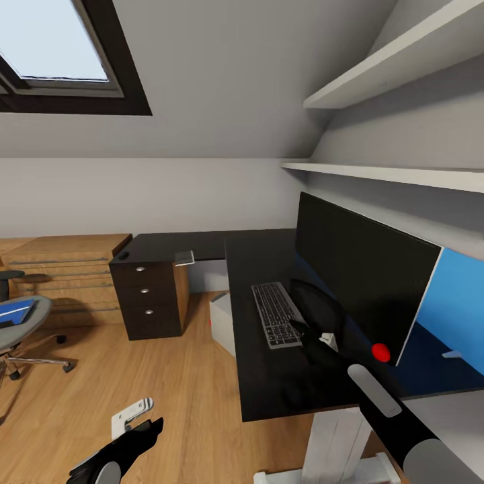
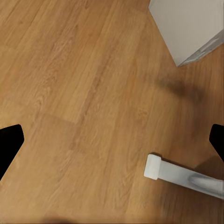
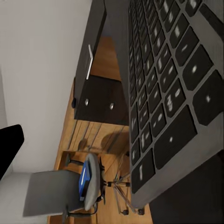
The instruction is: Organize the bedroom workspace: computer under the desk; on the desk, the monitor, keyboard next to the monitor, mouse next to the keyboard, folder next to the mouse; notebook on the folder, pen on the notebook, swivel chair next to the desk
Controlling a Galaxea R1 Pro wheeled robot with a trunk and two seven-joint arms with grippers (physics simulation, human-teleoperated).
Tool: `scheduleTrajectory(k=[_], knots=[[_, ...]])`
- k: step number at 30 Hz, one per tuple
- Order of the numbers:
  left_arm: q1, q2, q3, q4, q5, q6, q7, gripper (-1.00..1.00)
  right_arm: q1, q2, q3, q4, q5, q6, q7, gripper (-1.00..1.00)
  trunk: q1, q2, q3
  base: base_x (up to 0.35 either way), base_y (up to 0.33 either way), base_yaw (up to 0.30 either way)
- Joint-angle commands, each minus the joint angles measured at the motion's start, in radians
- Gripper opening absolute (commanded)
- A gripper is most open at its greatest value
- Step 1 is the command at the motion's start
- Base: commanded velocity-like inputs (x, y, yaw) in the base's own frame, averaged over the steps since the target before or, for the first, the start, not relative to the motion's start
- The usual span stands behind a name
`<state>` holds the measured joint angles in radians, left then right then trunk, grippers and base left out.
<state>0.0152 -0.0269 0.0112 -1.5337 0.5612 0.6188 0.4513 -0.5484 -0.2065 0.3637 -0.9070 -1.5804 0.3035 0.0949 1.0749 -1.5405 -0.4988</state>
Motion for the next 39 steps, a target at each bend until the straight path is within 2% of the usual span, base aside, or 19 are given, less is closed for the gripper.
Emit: scheduleTrajectory(k=[1, 10, 28, 39], knots=[[0.0, -0.001, 0.001, -0.002, 0.011, 0.003, 0.007, 1.0, -0.001, -0.002, 0.003, 0.0, -0.006, 0.0, 0.003, 1.0, 0.0, 0.0, -0.001, -0.006, -0.013, 0.0], [0.0, -0.001, 0.001, -0.002, 0.011, 0.003, 0.007, 1.0, -0.001, -0.001, 0.003, 0.0, -0.006, 0.0, 0.003, 1.0, 0.0, 0.0, -0.001, -0.087, -0.002, 0.0], [0.0, 0.001, 0.003, -0.002, 0.011, 0.003, 0.007, 1.0, -0.001, -0.001, 0.003, 0.0, -0.006, -0.001, 0.002, 1.0, 0.0, 0.0, -0.001, -0.326, -0.002, 0.0], [0.0, 0.001, 0.003, -0.002, 0.011, 0.003, 0.007, 1.0, -0.001, -0.001, 0.003, 0.0, -0.006, -0.001, 0.002, 1.0, 0.0, 0.0, -0.001, -0.333, -0.077, 0.0]])
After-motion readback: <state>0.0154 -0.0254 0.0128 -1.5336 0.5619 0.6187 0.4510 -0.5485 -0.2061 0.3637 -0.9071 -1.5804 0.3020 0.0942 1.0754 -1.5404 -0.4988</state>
